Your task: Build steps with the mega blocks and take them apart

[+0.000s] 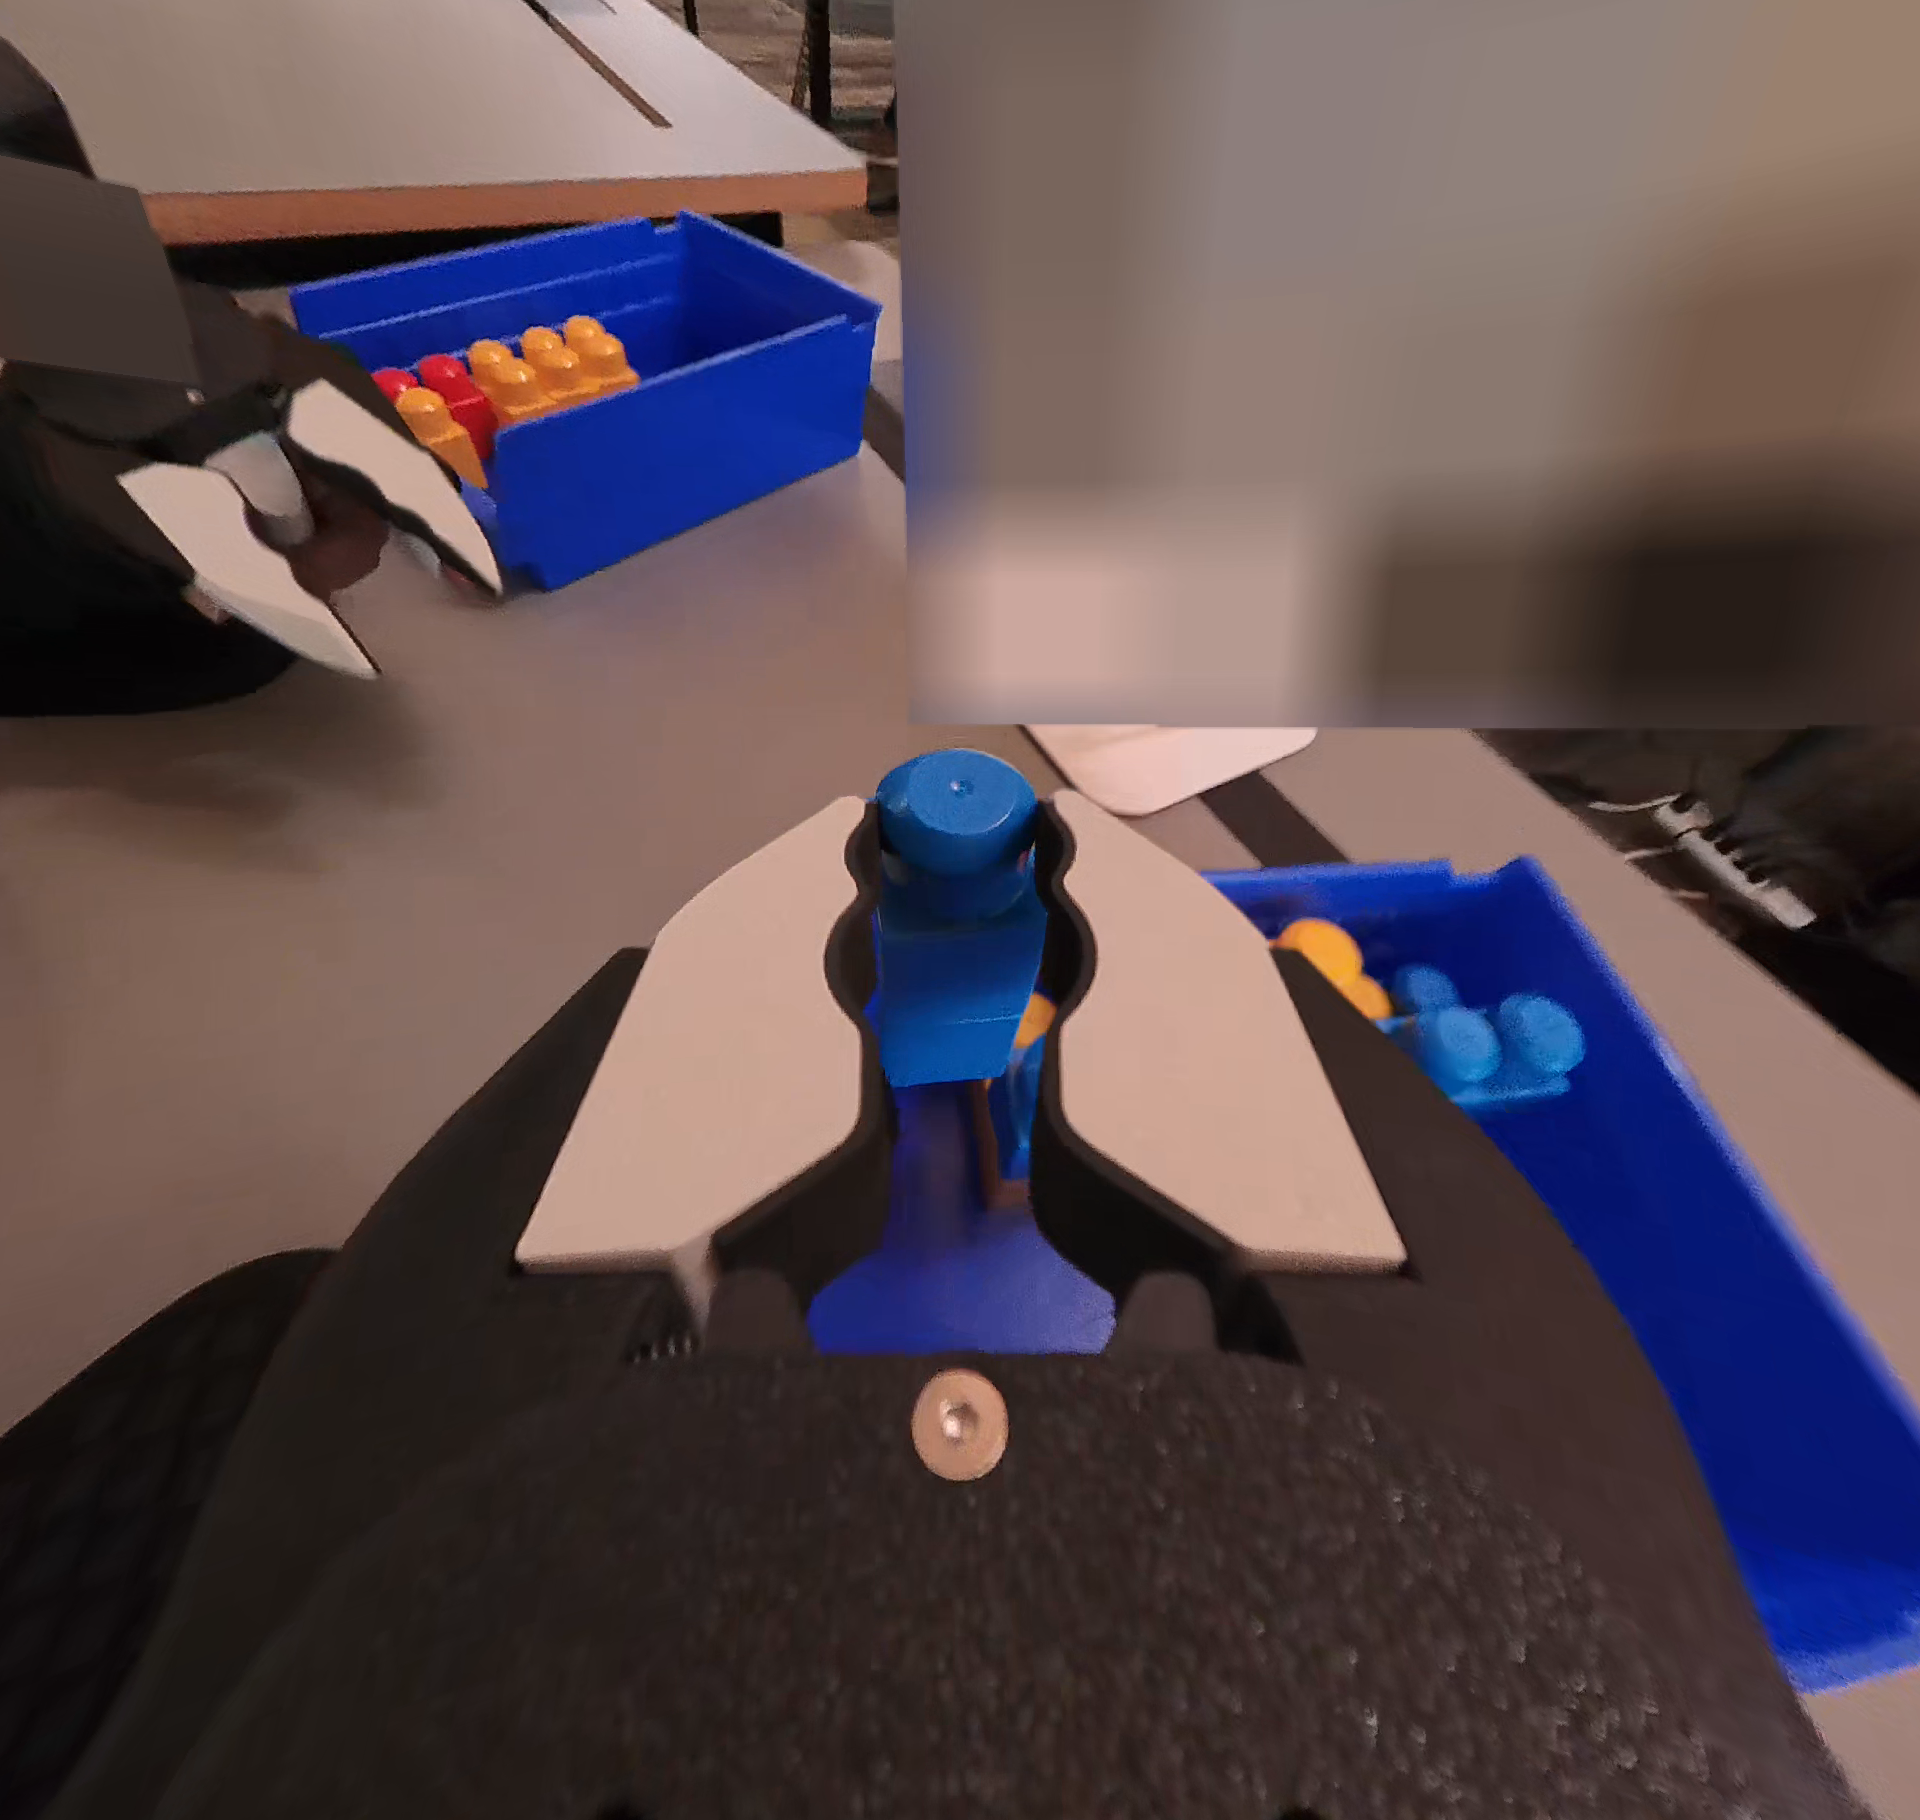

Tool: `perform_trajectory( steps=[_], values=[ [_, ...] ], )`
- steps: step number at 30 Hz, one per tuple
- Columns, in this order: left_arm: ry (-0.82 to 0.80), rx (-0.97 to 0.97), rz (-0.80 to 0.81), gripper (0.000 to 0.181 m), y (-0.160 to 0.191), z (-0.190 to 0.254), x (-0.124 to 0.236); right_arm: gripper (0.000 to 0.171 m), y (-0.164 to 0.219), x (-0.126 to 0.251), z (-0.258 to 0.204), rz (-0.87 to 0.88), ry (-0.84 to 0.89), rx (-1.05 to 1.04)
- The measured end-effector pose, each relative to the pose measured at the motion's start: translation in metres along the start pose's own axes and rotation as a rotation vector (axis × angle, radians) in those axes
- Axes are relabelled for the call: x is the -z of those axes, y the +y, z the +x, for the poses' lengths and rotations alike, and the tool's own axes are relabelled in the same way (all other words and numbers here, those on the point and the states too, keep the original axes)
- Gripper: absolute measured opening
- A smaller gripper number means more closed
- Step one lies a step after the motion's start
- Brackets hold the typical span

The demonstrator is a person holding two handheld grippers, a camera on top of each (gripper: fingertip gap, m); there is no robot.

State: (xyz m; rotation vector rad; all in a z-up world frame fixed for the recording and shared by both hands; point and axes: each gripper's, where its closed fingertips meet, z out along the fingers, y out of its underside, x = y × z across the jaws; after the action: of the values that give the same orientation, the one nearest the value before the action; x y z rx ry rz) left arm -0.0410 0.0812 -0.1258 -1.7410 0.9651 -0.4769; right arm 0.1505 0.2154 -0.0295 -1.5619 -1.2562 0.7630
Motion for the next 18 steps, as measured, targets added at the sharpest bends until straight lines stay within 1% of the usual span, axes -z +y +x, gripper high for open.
perform_trajectory(
  steps=[6, 10, 13, 16, 18],
  values=[
    [-0.007, -0.006, -0.006, 0.048, 0.002, -0.001, -0.001, 0.028, 0.057, -0.024, -0.009, -0.128, -0.011, -0.027],
    [-0.010, -0.021, -0.020, 0.048, 0.005, 0.000, -0.003, 0.028, 0.084, -0.042, -0.012, -0.217, 0.015, -0.029],
    [-0.010, -0.026, -0.022, 0.048, 0.006, 0.000, -0.003, 0.028, 0.098, -0.052, -0.012, -0.255, 0.046, -0.010],
    [-0.008, -0.028, -0.022, 0.046, 0.006, 0.001, -0.003, 0.028, 0.100, -0.053, -0.009, -0.241, 0.071, -0.019],
    [-0.006, -0.029, -0.022, 0.046, 0.006, 0.001, -0.003, 0.028, 0.102, -0.051, -0.007, -0.262, 0.080, -0.021]
  ],
)
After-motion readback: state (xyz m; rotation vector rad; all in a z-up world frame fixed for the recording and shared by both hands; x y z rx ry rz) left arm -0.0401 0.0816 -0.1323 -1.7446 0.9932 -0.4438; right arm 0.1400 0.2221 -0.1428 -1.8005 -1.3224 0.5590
